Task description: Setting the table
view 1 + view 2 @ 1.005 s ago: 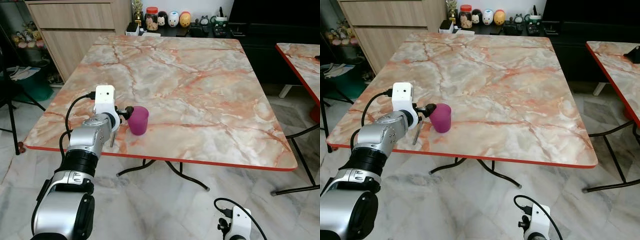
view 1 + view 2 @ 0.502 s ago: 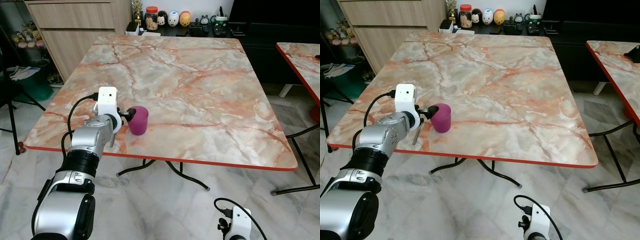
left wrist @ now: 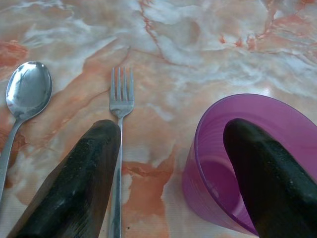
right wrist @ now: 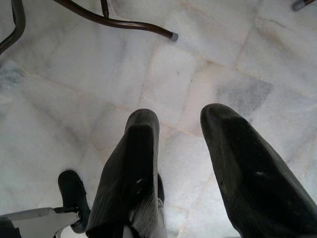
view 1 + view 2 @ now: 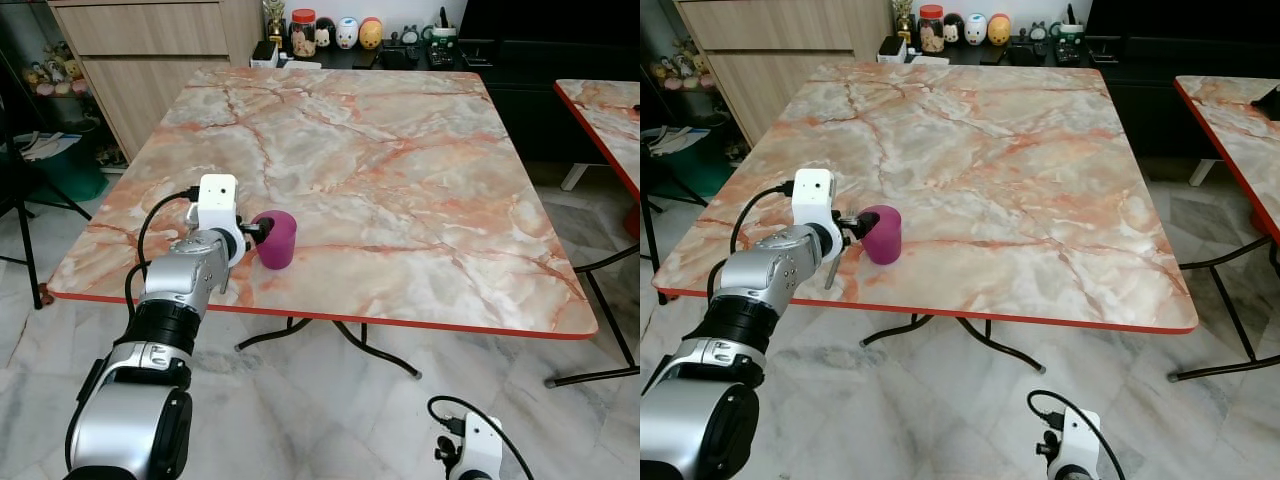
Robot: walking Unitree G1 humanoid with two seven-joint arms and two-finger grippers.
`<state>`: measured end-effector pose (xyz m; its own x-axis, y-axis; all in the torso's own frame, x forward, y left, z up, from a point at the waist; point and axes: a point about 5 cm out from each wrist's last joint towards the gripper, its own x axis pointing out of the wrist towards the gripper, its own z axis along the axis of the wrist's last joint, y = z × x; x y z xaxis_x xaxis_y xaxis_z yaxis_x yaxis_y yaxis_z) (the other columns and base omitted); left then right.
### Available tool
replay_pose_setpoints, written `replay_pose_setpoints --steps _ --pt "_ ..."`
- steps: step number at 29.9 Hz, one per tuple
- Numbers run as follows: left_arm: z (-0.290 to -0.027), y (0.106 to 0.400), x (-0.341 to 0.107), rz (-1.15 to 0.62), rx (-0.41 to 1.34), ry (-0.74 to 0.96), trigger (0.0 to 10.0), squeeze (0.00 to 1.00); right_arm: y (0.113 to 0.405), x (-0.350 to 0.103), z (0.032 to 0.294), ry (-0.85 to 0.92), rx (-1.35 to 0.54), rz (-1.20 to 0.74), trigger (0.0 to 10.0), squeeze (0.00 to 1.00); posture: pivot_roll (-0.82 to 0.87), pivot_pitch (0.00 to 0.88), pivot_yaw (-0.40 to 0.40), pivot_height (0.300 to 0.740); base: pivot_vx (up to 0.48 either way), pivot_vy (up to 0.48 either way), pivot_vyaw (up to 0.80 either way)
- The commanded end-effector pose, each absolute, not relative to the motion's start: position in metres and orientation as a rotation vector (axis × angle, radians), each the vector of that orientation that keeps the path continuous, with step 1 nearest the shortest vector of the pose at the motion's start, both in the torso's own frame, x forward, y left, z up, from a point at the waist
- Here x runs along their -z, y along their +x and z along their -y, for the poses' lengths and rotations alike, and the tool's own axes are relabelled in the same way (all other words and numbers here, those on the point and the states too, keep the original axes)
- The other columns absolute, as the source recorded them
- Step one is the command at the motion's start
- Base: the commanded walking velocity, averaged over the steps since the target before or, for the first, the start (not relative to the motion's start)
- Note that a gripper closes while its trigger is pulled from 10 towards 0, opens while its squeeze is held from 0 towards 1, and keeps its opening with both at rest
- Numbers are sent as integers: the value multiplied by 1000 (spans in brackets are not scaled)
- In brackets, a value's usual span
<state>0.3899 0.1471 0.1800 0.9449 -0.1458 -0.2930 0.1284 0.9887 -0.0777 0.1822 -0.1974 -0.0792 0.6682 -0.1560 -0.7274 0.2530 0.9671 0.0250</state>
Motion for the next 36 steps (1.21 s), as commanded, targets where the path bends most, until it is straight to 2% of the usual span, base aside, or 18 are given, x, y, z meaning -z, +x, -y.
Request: replay_pose_setpoints --steps 1,2,3,4,5,9,10,11,12,13,14,15,20,22,23,30,34,36 --pt "-147 389 -177 -326 142 -49 4353 0 177 82 197 136 235 -821 10000 0 53 66 7 740 0 0 0" --pt "-147 389 -177 -326 142 -49 4353 0 177 82 197 136 235 -821 10000 0 53 66 7 740 0 0 0" --pt "-147 389 -176 -327 141 -49 6392 0 178 82 197 136 235 -821 10000 0 53 66 7 740 0 0 0" --pt "-147 389 -176 -328 141 -48 6392 0 178 82 197 136 235 -821 10000 0 53 66 7 740 0 0 0" --pt "-147 389 -176 -329 140 -49 10000 0 178 82 197 136 235 -821 10000 0 53 66 7 740 0 0 0" --pt "-147 389 -176 -331 138 -52 10000 0 178 82 197 135 236 -821 10000 0 53 66 6 740 0 0 0" --pt "-147 389 -176 -332 137 -52 9412 0 178 82 197 135 236 -821 10000 0 53 66 6 740 0 0 0" --pt "-148 389 -175 -332 137 -53 7451 0 178 82 197 135 236 -821 10000 0 53 66 6 740 0 0 0" --pt "-148 389 -175 -332 138 -53 7451 0 178 82 197 136 237 -821 10000 0 51 67 7 740 0 0 0" --pt "-148 389 -175 -332 138 -54 2549 0 178 81 197 136 237 -821 10000 0 51 67 7 740 0 0 0" --pt "-148 389 -175 -332 138 -54 2549 0 178 81 197 136 237 -821 10000 0 51 67 7 740 0 0 0" --pt "-148 388 -174 -336 138 -56 1686 0 178 81 197 136 237 -821 10000 0 51 66 6 740 0 0 0" --pt "-148 388 -173 -338 134 -58 1686 0 178 81 197 134 235 -821 10000 0 51 66 6 740 0 0 0" --pt "-149 388 -173 -338 134 -57 1451 0 178 82 197 134 235 -821 10000 0 51 66 6 740 0 0 0" --pt "-149 388 -173 -337 134 -57 941 0 178 81 197 134 235 -820 10000 0 51 66 6 740 0 0 0" --pt "-150 388 -174 -334 130 -54 745 0 178 81 197 134 235 -818 10000 0 51 66 6 740 0 0 0" --pt "-150 388 -175 -331 126 -55 0 0 179 81 197 135 236 -815 10000 0 51 65 4 740 0 0 0" --pt "-150 388 -175 -330 126 -56 0 0 179 81 197 135 236 -815 10000 0 51 65 4 740 0 0 0"
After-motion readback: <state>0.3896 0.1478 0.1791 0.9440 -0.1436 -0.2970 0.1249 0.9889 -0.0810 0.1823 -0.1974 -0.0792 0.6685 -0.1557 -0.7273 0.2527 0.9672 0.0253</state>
